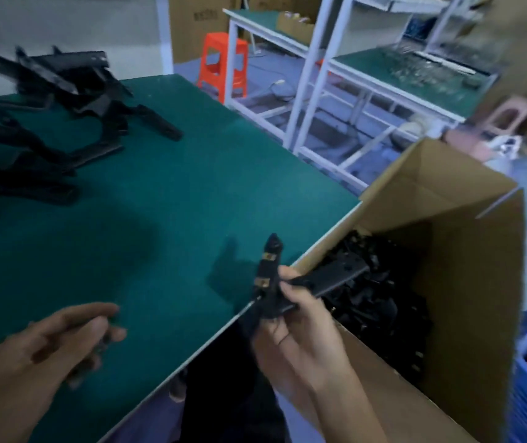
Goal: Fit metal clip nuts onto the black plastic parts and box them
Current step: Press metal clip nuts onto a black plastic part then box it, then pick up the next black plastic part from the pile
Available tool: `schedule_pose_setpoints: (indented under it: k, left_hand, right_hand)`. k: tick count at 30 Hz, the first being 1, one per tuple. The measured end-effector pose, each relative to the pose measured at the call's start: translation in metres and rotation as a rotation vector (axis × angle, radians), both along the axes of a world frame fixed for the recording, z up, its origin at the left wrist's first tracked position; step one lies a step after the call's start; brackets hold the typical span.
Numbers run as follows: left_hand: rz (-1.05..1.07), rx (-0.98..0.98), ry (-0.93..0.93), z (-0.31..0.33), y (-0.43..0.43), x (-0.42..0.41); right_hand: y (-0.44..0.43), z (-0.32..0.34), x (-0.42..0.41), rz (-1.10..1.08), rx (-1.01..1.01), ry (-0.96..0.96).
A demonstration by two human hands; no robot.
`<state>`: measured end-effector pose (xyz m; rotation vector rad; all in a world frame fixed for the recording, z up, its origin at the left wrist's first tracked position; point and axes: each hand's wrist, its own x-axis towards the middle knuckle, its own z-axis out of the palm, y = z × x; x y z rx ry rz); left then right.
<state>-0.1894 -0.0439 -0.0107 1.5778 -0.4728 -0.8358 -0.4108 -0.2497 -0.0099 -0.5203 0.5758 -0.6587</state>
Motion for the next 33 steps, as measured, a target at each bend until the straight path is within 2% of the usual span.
schedule_pose_setpoints:
  k: [2,4,7,11,13,15,19,22,24,26,28,30,33]
  left_hand:
    - [0.0,0.077,0.05,-0.023,0.001,0.018]
    - [-0.038,0.097,0.108,-0.059,0.008,0.034]
    - [-0.072,0.122,0.112,-0.095,0.008,0.045]
    - [-0.084,0.168,-0.206,-0.055,0.008,0.027]
    - [-0.053,0.161,-0.211,-0.024,0.014,0.011]
    - [0.066,0.107,-0.202,-0.011,0.012,0.008]
    - [0.323,0.177,-0.451,0.013,0.015,0.031]
    - [0.375,0.315,-0.6,0.026,0.024,0.064]
    - [0.42,0.5,-0.774,0.023,0.03,0.088]
    - [0.56,0.707,-0.893,0.02,0.037,0.11]
    - [0.635,0.8,-0.838,0.019,0.044,0.133]
    - [0.606,0.863,-0.74,0.017,0.048,0.154]
    - [0.603,0.905,-0.811,0.016,0.042,0.174]
  right_hand:
    - [-0.031,0.003,-0.034,-0.249,0.074,-0.073]
    - [-0.054,0.002,-0.065,-0.472,0.14,-0.048]
    - [-0.065,-0.014,-0.088,-0.615,0.25,0.002]
    - [-0.05,-0.027,-0.075,-0.484,0.159,0.125]
    - [-0.037,-0.023,-0.047,-0.361,0.054,0.162]
    - [-0.02,-0.017,-0.011,-0.254,-0.106,0.191]
    - [0.022,-0.008,0.055,0.002,-0.565,0.242]
    - [0.049,-0.008,0.094,0.167,-0.76,0.286]
    - [0.065,-0.013,0.113,0.262,-0.875,0.319]
    - [0.076,-0.019,0.123,0.333,-0.997,0.355]
    - [0.078,-0.023,0.125,0.351,-1.07,0.391]
    - [0.075,-0.025,0.124,0.33,-1.077,0.414]
    - [0.072,-0.027,0.125,0.32,-1.057,0.413]
